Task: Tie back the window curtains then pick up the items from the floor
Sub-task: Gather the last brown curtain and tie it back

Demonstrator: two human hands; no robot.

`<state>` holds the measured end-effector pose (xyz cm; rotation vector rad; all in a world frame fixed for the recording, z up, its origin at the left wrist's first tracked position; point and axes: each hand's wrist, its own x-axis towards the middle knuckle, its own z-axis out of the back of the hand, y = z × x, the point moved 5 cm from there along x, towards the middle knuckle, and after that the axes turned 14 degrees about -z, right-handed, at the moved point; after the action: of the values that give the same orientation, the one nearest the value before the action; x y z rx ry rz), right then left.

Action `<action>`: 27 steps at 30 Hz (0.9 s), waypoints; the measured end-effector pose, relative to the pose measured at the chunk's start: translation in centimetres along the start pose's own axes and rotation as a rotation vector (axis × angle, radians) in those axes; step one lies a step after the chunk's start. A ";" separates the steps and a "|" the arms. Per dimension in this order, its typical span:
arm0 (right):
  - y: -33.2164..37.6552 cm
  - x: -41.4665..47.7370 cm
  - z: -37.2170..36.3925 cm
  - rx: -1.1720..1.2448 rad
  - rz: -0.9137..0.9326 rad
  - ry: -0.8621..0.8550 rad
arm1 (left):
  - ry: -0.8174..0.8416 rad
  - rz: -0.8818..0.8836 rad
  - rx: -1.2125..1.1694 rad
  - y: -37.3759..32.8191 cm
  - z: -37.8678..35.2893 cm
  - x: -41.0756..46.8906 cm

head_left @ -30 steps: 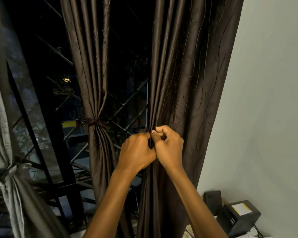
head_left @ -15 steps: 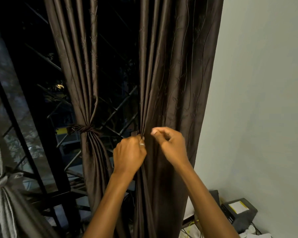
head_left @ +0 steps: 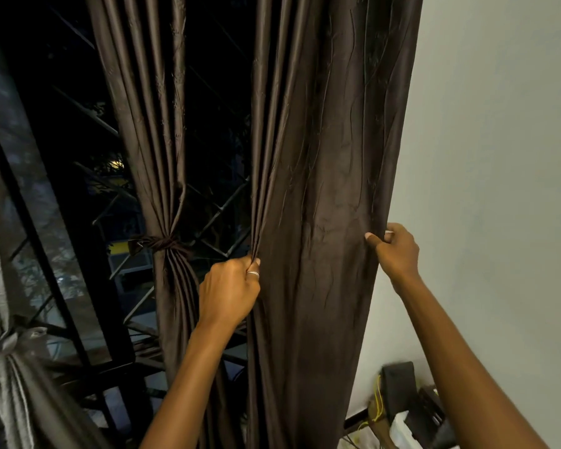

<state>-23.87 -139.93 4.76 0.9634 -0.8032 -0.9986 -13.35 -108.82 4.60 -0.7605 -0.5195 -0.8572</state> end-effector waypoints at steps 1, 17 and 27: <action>-0.1 0.2 0.5 -0.029 0.032 -0.010 | -0.012 0.009 -0.001 0.4 0.3 0.0; 0.6 -13.3 -3.4 0.084 0.427 0.017 | -0.038 0.024 0.012 -3.3 -2.0 -0.9; 2.1 -16.1 -5.8 0.191 0.368 0.187 | -0.019 -0.081 -0.229 -4.2 -3.6 -1.0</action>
<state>-23.49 -122.83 2.74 1.0097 -0.8896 -0.5126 -16.92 -112.93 3.22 -0.9625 -0.4763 -0.9968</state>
